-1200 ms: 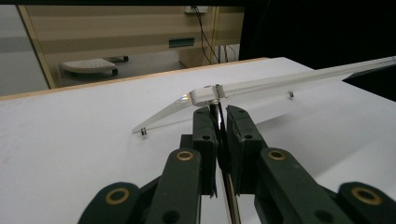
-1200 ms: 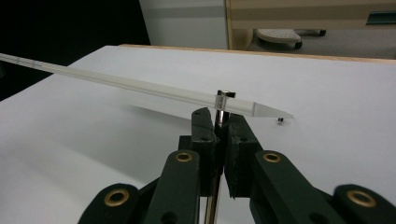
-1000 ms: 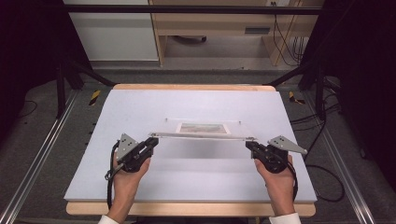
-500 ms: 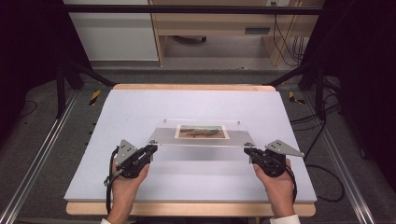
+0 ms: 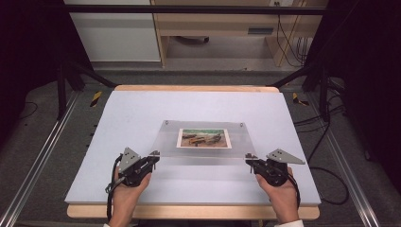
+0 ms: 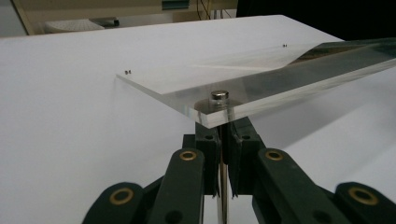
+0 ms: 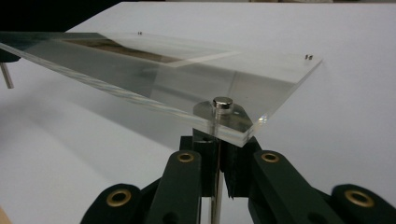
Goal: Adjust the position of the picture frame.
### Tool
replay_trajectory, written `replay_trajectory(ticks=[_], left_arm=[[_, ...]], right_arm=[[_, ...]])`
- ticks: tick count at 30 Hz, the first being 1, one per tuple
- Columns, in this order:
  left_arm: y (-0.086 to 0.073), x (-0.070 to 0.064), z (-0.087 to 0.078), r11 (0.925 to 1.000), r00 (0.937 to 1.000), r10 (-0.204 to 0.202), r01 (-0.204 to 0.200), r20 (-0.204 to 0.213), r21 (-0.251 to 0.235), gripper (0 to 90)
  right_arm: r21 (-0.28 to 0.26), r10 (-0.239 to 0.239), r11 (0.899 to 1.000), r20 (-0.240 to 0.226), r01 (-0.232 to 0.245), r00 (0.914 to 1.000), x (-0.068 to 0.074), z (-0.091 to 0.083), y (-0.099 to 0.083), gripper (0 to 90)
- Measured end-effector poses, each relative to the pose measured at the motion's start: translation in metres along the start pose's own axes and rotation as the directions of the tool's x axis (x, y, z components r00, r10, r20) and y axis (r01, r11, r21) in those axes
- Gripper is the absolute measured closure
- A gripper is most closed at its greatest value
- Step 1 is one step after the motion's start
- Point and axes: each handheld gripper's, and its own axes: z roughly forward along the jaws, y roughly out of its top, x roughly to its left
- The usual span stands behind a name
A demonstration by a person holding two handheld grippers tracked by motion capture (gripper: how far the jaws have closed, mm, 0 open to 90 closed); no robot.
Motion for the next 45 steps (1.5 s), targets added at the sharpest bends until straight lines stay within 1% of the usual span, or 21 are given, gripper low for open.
replay_trajectory(ticks=[2, 3, 4, 7, 9, 10, 11, 14, 15, 16, 20, 22, 23, 24, 25, 33, 37, 41, 45], left_arm=[[-0.001, 0.0, 0.0, 1.0, 1.0, -0.002, 0.002, 0.002, 0.003, 83.5], [-0.002, 0.0, 0.0, 1.0, 1.0, 0.005, -0.005, 0.003, 0.009, 83.5], [-0.004, -0.001, 0.0, 0.9999, 1.0, 0.007, -0.007, 0.001, 0.015, 83.5], [-0.005, -0.001, 0.001, 0.9997, 0.9999, 0.011, -0.011, -0.003, 0.022, 83.5], [-0.01, -0.002, 0.002, 0.9991, 0.9999, 0.013, -0.013, -0.004, 0.04, 83.6], [-0.01, -0.002, 0.002, 0.9991, 0.9999, 0.013, -0.013, -0.004, 0.04, 83.6], [-0.012, -0.003, 0.003, 0.9984, 0.9999, 0.013, -0.013, -0.006, 0.054, 83.7], [-0.013, -0.003, 0.003, 0.9978, 0.9999, 0.012, -0.011, -0.009, 0.065, 83.8], [-0.014, -0.004, 0.003, 0.9978, 0.9999, 0.006, -0.005, -0.012, 0.066, 83.8], [-0.016, -0.004, 0.004, 0.9967, 0.9999, 0.001, 0.0, -0.012, 0.081, 83.9], [-0.021, -0.005, 0.005, 0.9945, 0.9998, -0.015, 0.016, -0.013, 0.103, 83.9], [-0.022, -0.005, 0.006, 0.993, 0.9997, -0.018, 0.02, -0.016, 0.116, 83.9], [-0.022, -0.005, 0.006, 0.993, 0.9997, -0.018, 0.02, -0.016, 0.116, 83.9], [-0.023, -0.005, 0.007, 0.9918, 0.9997, -0.017, 0.019, -0.018, 0.126, 83.9], [-0.023, -0.005, 0.007, 0.9916, 0.9997, -0.018, 0.02, -0.019, 0.128, 83.9], [-0.024, -0.006, 0.008, 0.9907, 0.9997, -0.013, 0.016, -0.023, 0.135, 83.9], [-0.024, -0.008, 0.008, 0.9912, 0.9998, -0.007, 0.01, -0.019, 0.132, 83.9], [-0.025, -0.009, 0.009, 0.9906, 0.9998, -0.003, 0.006, -0.018, 0.137, 83.8], [-0.025, -0.009, 0.01, 0.9905, 0.9998, 0.002, 0.001, -0.019, 0.138, 83.9]], right_arm=[[0.003, -0.003, 1.0, -0.006, 0.003, 1.0, -0.001, 0.0, -0.002, 84.8], [0.009, 0.005, 1.0, -0.014, -0.005, 0.9999, -0.001, 0.0, -0.003, 84.8], [0.006, -0.004, 1.0, -0.021, 0.004, 0.9998, -0.002, 0.001, -0.005, 84.8], [0.01, -0.002, 1.0, -0.025, 0.002, 0.9997, -0.002, 0.002, -0.006, 84.7], [0.021, -0.007, 1.0, -0.026, 0.007, 0.9996, -0.003, 0.003, -0.01, 84.7], [0.021, -0.007, 1.0, -0.026, 0.007, 0.9996, -0.003, 0.003, -0.01, 84.7], [0.037, -0.016, 0.999, -0.026, 0.017, 0.9995, -0.003, 0.004, -0.013, 84.6], [0.052, -0.021, 0.998, -0.025, 0.022, 0.9995, -0.003, 0.005, -0.015, 84.6], [0.067, -0.023, 0.997, -0.026, 0.025, 0.9994, -0.003, 0.005, -0.017, 84.6], [0.072, -0.027, 0.997, -0.028, 0.029, 0.9992, -0.003, 0.006, -0.017, 84.6], [0.111, -0.048, 0.993, -0.029, 0.051, 0.9984, -0.003, 0.009, -0.02, 84.5], [0.13, -0.047, 0.99, -0.029, 0.05, 0.9985, -0.003, 0.01, -0.021, 84.5], [0.13, -0.047, 0.99, -0.029, 0.05, 0.9985, -0.003, 0.01, -0.021, 84.5], [0.152, -0.05, 0.987, -0.028, 0.054, 0.9983, -0.003, 0.011, -0.022, 84.6], [0.157, -0.055, 0.986, -0.028, 0.059, 0.9981, -0.003, 0.012, -0.023, 84.6], [0.159, -0.058, 0.985, -0.026, 0.061, 0.998, -0.002, 0.012, -0.022, 84.7], [0.148, -0.072, 0.986, -0.01, 0.072, 0.9974, -0.002, 0.011, -0.021, 84.7], [0.152, -0.064, 0.986, 0.005, 0.062, 0.998, -0.003, 0.011, -0.021, 84.7], [0.161, -0.064, 0.985, 0.001, 0.063, 0.998, -0.004, 0.011, -0.022, 84.8]])
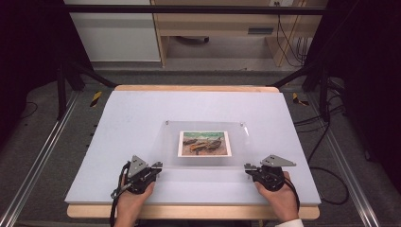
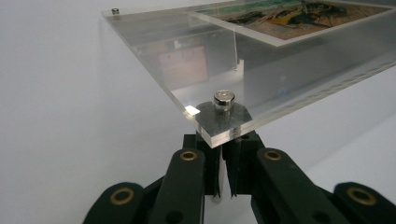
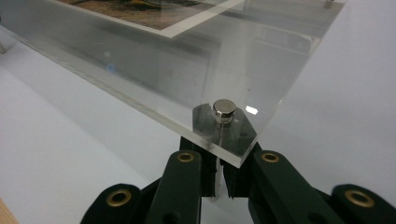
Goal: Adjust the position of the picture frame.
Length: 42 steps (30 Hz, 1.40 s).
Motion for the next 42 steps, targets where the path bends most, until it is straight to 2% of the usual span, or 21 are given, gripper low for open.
replay_trajectory(ticks=[6, 15, 23, 24, 25, 26, 29, 32, 33, 35, 36, 37, 38, 39, 41, 42], left_arm=[[0.0, 0.0, 0.0, 1.0, 1.0, 0.003, -0.003, 0.002, 0.006, 83.8], [0.001, 0.001, 0.0, 0.9997, 0.9997, -0.021, 0.021, 0.016, 0.011, 83.8], [0.002, 0.002, 0.0, 0.9996, 0.9994, -0.021, 0.02, 0.026, 0.019, 82.2], [0.002, 0.002, 0.0, 0.9996, 0.9994, -0.02, 0.02, 0.03, 0.022, 80.6], [0.003, 0.001, 0.0, 0.9995, 0.9996, -0.011, 0.011, 0.025, 0.028, 76.3], [0.003, 0.001, 0.0, 0.9995, 0.9996, -0.011, 0.011, 0.025, 0.028, 74.7], [0.004, 0.002, 0.0, 0.9994, 0.9995, -0.009, 0.008, 0.03, 0.035, 69.6], [0.004, 0.003, 0.0, 0.9987, 0.9993, -0.011, 0.01, 0.034, 0.049, 59.6], [0.004, 0.003, -0.001, 0.9986, 0.9992, -0.016, 0.014, 0.037, 0.051, 52.4], [0.004, 0.004, -0.002, 0.9979, 0.9981, -0.031, 0.028, 0.053, 0.058, 44.5], [0.004, 0.004, -0.002, 0.9979, 0.9981, -0.031, 0.028, 0.053, 0.058, 41.6], [0.005, 0.005, -0.003, 0.9977, 0.9978, -0.034, 0.03, 0.056, 0.061, 38.7], [0.005, 0.006, -0.004, 0.9974, 0.9974, -0.035, 0.031, 0.063, 0.065, 38.7], [0.007, 0.007, -0.007, 0.9972, 0.9963, -0.039, 0.034, 0.076, 0.066, 34.0], [0.008, 0.009, -0.009, 0.9974, 0.9955, -0.04, 0.034, 0.086, 0.063, 29.0], [0.009, 0.01, -0.01, 0.9975, 0.9948, -0.043, 0.038, 0.092, 0.059, 27.0]], right_arm=[[0.001, 0.004, 1.0, 0.001, -0.004, 1.0, 0.0, 0.0, 0.0, 84.7], [0.003, 0.01, 1.0, 0.006, -0.01, 0.9999, 0.0, 0.0, 0.0, 83.6], [0.006, 0.005, 1.0, -0.002, -0.005, 1.0, -0.001, -0.001, 0.0, 82.8], [0.006, 0.006, 1.0, -0.006, -0.006, 1.0, -0.001, -0.001, 0.0, 81.1], [0.009, 0.009, 1.0, -0.009, -0.009, 0.9999, -0.002, -0.002, 0.0, 75.5], [0.009, 0.009, 1.0, -0.009, -0.009, 0.9999, -0.002, -0.002, 0.0, 75.5], [0.003, 0.017, 1.0, 0.001, -0.017, 0.9999, -0.002, -0.004, 0.0, 67.0], [0.002, 0.02, 1.0, 0.007, -0.02, 0.9998, -0.002, -0.005, -0.001, 59.3], [0.004, 0.018, 1.0, 0.01, -0.018, 0.9998, -0.003, -0.006, -0.002, 52.1], [0.005, 0.027, 1.0, 0.02, -0.028, 0.9994, -0.002, -0.008, -0.002, 45.2], [0.005, 0.027, 1.0, 0.02, -0.028, 0.9994, -0.002, -0.008, -0.002, 45.2], [0.008, 0.017, 1.0, 0.031, -0.017, 0.9994, -0.002, -0.009, -0.002, 37.4], [0.008, 0.017, 1.0, 0.031, -0.017, 0.9994, -0.002, -0.009, -0.002, 37.4], [0.011, 0.014, 1.0, 0.035, -0.014, 0.9993, -0.002, -0.01, -0.003, 31.7], [0.022, 0.024, 0.999, 0.039, -0.024, 0.9989, 0.0, -0.013, -0.004, 26.0], [0.026, 0.014, 1.0, 0.038, -0.015, 0.9992, 0.0, -0.014, -0.004, 23.9]])
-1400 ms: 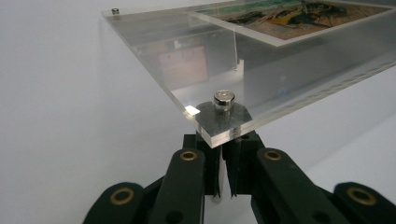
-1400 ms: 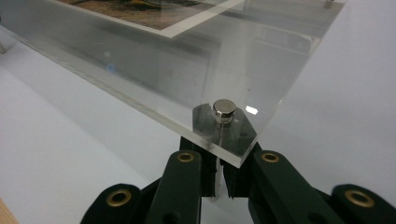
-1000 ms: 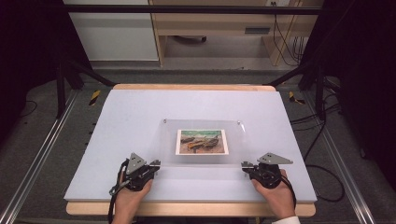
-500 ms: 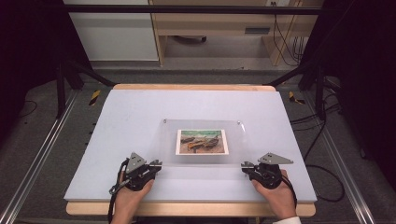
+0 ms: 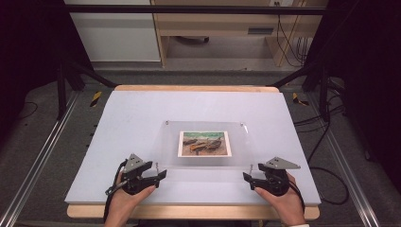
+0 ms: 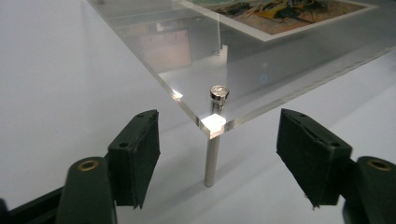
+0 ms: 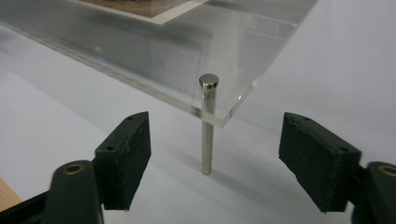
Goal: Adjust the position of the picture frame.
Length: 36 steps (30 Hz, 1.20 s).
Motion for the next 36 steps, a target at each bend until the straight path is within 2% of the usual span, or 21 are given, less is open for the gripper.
replay_trajectory(ticks=[4, 7, 8, 13, 16, 22, 36], left_arm=[[0.002, 0.003, -0.004, 1.0, 1.0, 0.008, -0.008, 0.006, 0.002, 19.2], [0.006, 0.007, -0.006, 0.9999, 0.999, 0.016, -0.016, 0.042, 0.006, 12.0], [0.006, 0.007, -0.006, 0.9999, 0.999, 0.016, -0.016, 0.042, 0.006, 9.8], [0.008, 0.01, -0.01, 0.9993, 0.9975, 0.027, -0.025, 0.065, -0.029, 5.8], [0.009, 0.012, -0.01, 0.9989, 0.9971, 0.019, -0.016, 0.074, -0.043, 5.4], [0.013, 0.016, -0.015, 0.9958, 0.996, 0.005, 0.003, 0.09, -0.092, 5.4], [0.018, 0.017, -0.019, 0.9909, 0.9985, 0.016, -0.009, 0.052, -0.134, 8.4]], right_arm=[[-0.001, 0.017, 1.0, 0.015, -0.017, 0.9997, 0.001, -0.007, -0.002, 16.6], [-0.015, 0.031, 0.999, 0.012, -0.031, 0.9994, 0.0, -0.012, -0.003, 14.5], [-0.015, 0.031, 0.999, 0.012, -0.031, 0.9994, 0.0, -0.012, -0.003, 14.5], [-0.04, 0.046, 0.998, -0.007, -0.047, 0.9989, 0.0, -0.016, 0.0, 11.2], [-0.056, 0.051, 0.997, -0.015, -0.052, 0.9986, 0.0, -0.018, 0.002, 10.8], [-0.091, 0.062, 0.994, -0.004, -0.063, 0.998, 0.0, -0.022, 0.005, 11.5], [-0.153, 0.093, 0.984, 0.037, -0.087, 0.9949, -0.001, -0.026, 0.012, 16.6]])
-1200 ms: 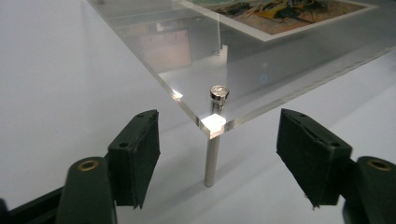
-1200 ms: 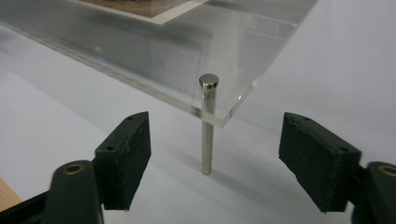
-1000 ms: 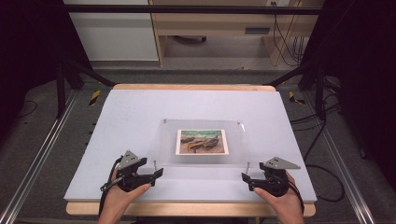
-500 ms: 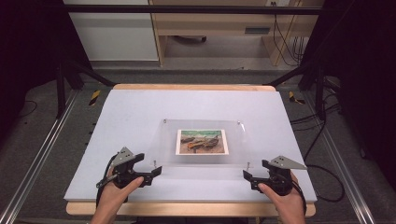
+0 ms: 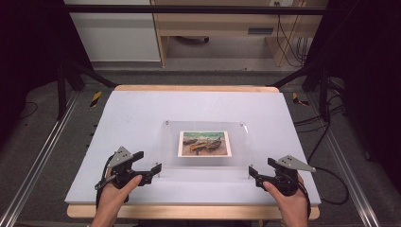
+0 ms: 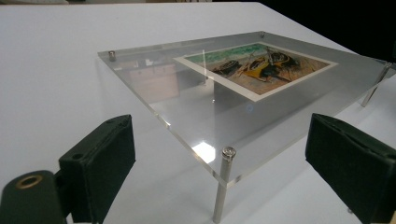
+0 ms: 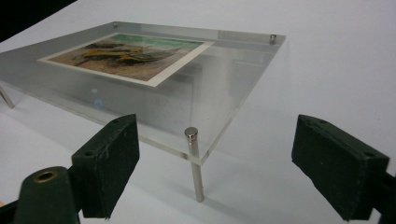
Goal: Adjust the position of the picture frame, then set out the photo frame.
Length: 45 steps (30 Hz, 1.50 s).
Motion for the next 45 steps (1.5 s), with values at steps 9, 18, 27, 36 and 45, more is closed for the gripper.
replay_trajectory(ticks=[9, 18, 27, 36, 45], left_arm=[[0.01, -0.007, 0.003, 0.9989, 0.9991, 0.008, -0.006, -0.042, 0.046, 12.6], [0.044, 0.012, 0.029, 0.9937, 0.9994, -0.008, 0.012, -0.035, 0.111, 11.4], [0.023, 0.016, 0.035, 0.9914, 0.9951, -0.088, 0.091, -0.045, 0.093, 11.9], [0.016, 0.014, 0.041, 0.986, 0.9922, -0.117, 0.121, -0.043, 0.114, 14.3], [0.01, 0.017, 0.048, 0.9709, 0.9812, -0.193, 0.192, -0.006, 0.144, 15.3]], right_arm=[[-0.019, -0.015, 1.0, 0.032, 0.016, 0.9994, 0.009, 0.002, 0.011, 21.6], [0.059, -0.02, 0.998, 0.003, 0.02, 0.9998, 0.0, 0.032, 0.049, 17.8], [0.058, 0.039, 0.998, -0.037, -0.037, 0.9985, -0.006, 0.043, 0.038, 19.0], [0.105, 0.065, 0.993, -0.059, -0.059, 0.9961, -0.007, 0.05, 0.029, 20.6], [0.15, 0.1, 0.985, -0.083, -0.086, 0.9915, -0.006, 0.061, 0.026, 19.0]])
